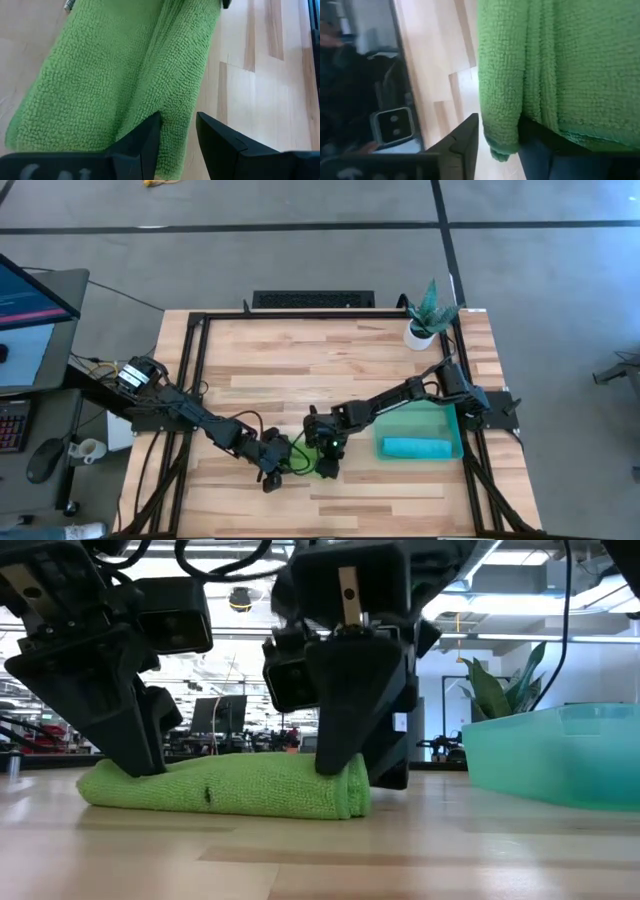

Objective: Roll microfiber towels into tight, uniform cylinder then place into a basket
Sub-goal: Roll the green microfiber towel

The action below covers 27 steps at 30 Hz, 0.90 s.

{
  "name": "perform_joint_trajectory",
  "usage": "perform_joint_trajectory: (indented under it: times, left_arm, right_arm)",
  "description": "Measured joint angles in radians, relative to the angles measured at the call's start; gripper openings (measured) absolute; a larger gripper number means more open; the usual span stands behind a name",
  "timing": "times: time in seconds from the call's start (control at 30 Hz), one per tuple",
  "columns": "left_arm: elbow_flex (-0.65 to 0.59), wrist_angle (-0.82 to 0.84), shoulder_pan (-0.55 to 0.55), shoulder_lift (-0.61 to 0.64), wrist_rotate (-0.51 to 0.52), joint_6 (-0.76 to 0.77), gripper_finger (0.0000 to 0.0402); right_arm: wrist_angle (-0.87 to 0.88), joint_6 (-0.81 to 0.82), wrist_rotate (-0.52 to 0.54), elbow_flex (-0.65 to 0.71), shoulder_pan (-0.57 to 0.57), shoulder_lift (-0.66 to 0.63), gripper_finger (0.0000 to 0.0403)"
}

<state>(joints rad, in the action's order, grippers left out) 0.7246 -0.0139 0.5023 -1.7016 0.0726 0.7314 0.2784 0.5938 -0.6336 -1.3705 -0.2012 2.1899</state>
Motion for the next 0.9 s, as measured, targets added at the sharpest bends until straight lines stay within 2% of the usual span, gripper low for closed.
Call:
perform_joint_trajectory:
  times: [0.07, 0.2, 0.3, 0.4, 0.5, 0.7, 0.9]
  left_arm:
    - [0.0, -0.001, -0.008, 0.0, -0.008, 0.023, 0.0125]
    - [0.0, -0.003, -0.027, -0.001, -0.015, 0.078, 0.0125]
    - [-0.002, -0.001, -0.032, -0.001, -0.016, 0.095, 0.0125]
    - [-0.002, -0.006, -0.034, -0.001, -0.007, 0.11, 0.0125]
    - [-0.003, -0.007, -0.033, -0.002, 0.01, 0.116, 0.0125]
    - [-0.003, -0.007, -0.033, -0.002, 0.018, 0.114, 0.0125]
    - [-0.003, -0.007, -0.034, -0.002, 0.023, 0.108, 0.0125]
  right_arm:
    - [0.018, -0.005, -0.059, 0.0, 0.023, -0.004, 0.0152]
    - [0.124, -0.093, -0.011, 0.003, 0.054, -0.053, 0.0149]
    - [0.277, -0.153, 0.079, 0.013, 0.067, -0.11, 0.0139]
    - [0.337, -0.198, 0.247, 0.008, 0.07, -0.181, 0.0129]
    - [0.335, -0.201, 0.366, 0.007, 0.056, -0.225, 0.0123]
    - [0.287, -0.206, 0.351, 0.006, -0.01, -0.287, 0.0121]
    - [0.085, -0.205, 0.347, 0.003, -0.065, -0.306, 0.012]
